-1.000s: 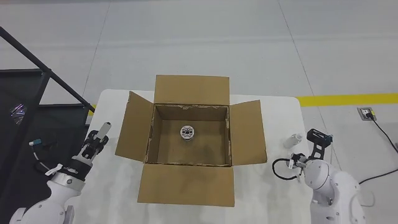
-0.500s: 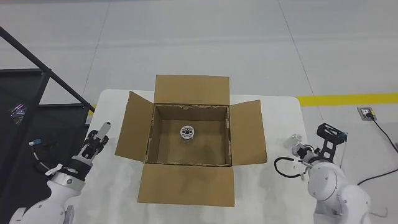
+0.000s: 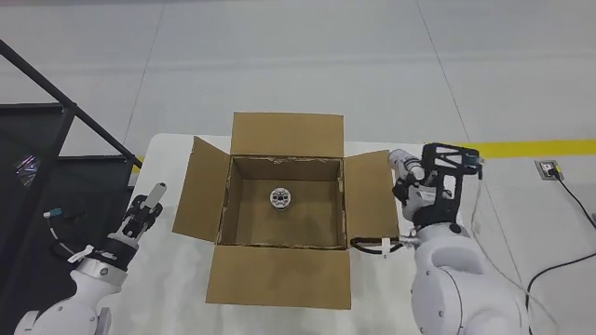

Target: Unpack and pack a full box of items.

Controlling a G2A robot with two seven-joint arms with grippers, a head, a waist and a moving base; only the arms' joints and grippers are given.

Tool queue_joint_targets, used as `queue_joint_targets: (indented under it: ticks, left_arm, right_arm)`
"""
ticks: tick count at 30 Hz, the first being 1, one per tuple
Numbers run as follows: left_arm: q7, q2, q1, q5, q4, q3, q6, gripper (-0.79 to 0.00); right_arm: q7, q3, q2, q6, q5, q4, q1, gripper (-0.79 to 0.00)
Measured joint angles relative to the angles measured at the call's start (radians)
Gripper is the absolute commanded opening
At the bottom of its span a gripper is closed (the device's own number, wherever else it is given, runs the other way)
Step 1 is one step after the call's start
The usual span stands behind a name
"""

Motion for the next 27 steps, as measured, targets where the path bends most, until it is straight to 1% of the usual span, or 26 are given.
queue_joint_targets:
  ticks: [3, 5, 9, 12, 15, 18, 22, 24, 26, 27]
  left_arm:
    - [0.000, 0.000, 0.000, 0.000, 0.000, 0.000, 0.000, 0.000]
    - [0.000, 0.000, 0.000, 0.000, 0.000, 0.000, 0.000, 0.000]
    - [0.000, 0.000, 0.000, 0.000, 0.000, 0.000, 0.000, 0.000]
    - [0.000, 0.000, 0.000, 0.000, 0.000, 0.000, 0.000, 0.000]
    - [0.000, 0.000, 0.000, 0.000, 0.000, 0.000, 0.000, 0.000]
    - [0.000, 0.000, 0.000, 0.000, 0.000, 0.000, 0.000, 0.000]
    - [0.000, 0.000, 0.000, 0.000, 0.000, 0.000, 0.000, 0.000]
    - [0.000, 0.000, 0.000, 0.000, 0.000, 0.000, 0.000, 0.000]
    - [0.000, 0.000, 0.000, 0.000, 0.000, 0.000, 0.000, 0.000]
    - [0.000, 0.000, 0.000, 0.000, 0.000, 0.000, 0.000, 0.000]
  right_arm:
    - [0.060, -0.100, -0.015, -0.084, 0.015, 0.146, 0.128, -0.785]
    - [0.100, -0.156, -0.027, -0.117, 0.028, 0.245, 0.204, -0.785]
    - [0.209, -0.259, -0.060, -0.130, 0.055, 0.492, 0.361, -0.785]
    - [0.243, -0.301, -0.085, -0.124, 0.110, 0.657, 0.445, -0.785]
    - [0.211, -0.315, -0.104, -0.123, 0.174, 0.795, 0.493, -0.785]
    - [0.165, -0.337, -0.120, -0.116, 0.204, 0.912, 0.516, -0.785]
    - [0.119, -0.360, -0.141, -0.108, 0.242, 1.041, 0.545, -0.785]
    - [0.102, -0.374, -0.153, -0.084, 0.236, 1.100, 0.561, -0.785]
    - [0.086, -0.384, -0.162, -0.069, 0.239, 1.136, 0.572, -0.637]
    - [0.074, -0.387, -0.168, -0.063, 0.242, 1.156, 0.577, -0.613]
